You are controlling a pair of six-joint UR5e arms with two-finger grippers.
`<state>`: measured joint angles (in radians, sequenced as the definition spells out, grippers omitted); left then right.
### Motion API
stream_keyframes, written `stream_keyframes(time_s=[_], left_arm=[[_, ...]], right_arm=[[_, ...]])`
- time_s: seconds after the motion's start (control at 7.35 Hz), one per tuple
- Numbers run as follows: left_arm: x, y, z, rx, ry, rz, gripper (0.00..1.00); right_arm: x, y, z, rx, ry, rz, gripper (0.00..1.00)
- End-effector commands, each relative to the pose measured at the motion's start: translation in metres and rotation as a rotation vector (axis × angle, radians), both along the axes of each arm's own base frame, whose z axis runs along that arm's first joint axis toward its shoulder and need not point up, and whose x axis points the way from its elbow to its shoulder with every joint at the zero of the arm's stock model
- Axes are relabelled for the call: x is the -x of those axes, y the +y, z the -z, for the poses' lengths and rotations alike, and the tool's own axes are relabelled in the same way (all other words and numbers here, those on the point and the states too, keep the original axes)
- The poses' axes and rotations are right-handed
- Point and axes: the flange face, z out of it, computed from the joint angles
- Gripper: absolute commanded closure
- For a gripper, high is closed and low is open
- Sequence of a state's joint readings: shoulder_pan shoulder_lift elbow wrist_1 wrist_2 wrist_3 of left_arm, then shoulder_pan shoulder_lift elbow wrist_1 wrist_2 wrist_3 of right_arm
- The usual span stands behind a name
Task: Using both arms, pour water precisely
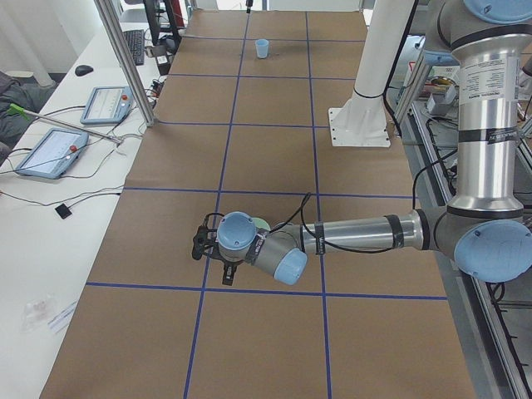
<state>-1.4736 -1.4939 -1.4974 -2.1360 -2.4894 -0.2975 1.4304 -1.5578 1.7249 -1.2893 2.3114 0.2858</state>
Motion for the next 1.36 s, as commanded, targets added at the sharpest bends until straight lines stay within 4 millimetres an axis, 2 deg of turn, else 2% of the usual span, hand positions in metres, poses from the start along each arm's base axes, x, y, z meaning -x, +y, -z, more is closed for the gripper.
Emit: stream_keyframes(time_s=[0.0,0.14,0.41,0.54,0.68,0.95,1.09,1.22], left_arm=[[0.013,-0.006,-0.011,0.037,-0.119,0.006,0.01],[0.017,-0.018,0.002,0.063,-0.144,-0.031,0.01],[0.033,-0.017,0.029,0.146,-0.144,-0.028,0.01],[0.032,-0.015,0.061,0.168,-0.141,-0.031,0.01],[0.033,-0.006,0.084,0.164,-0.142,-0.031,0.00],[0.033,0.014,0.068,0.189,-0.140,-0.034,0.00],[0.034,0.018,0.066,0.192,-0.140,-0.035,0.00],[0.033,0.017,0.068,0.189,-0.140,-0.035,0.00]], right_arm=[[-0.003,0.001,-0.017,0.079,0.022,0.025,0.01],[-0.004,0.006,-0.020,0.092,0.022,0.024,0.01],[-0.005,0.012,-0.030,0.129,0.027,0.023,0.01],[-0.006,0.015,-0.038,0.188,0.036,0.022,0.01],[-0.006,0.016,-0.041,0.207,0.038,0.023,0.01],[-0.008,0.020,-0.043,0.233,0.037,0.012,0.01],[-0.014,0.011,-0.036,0.266,0.044,0.001,0.01],[-0.025,0.012,-0.038,0.276,0.038,-0.017,0.01]])
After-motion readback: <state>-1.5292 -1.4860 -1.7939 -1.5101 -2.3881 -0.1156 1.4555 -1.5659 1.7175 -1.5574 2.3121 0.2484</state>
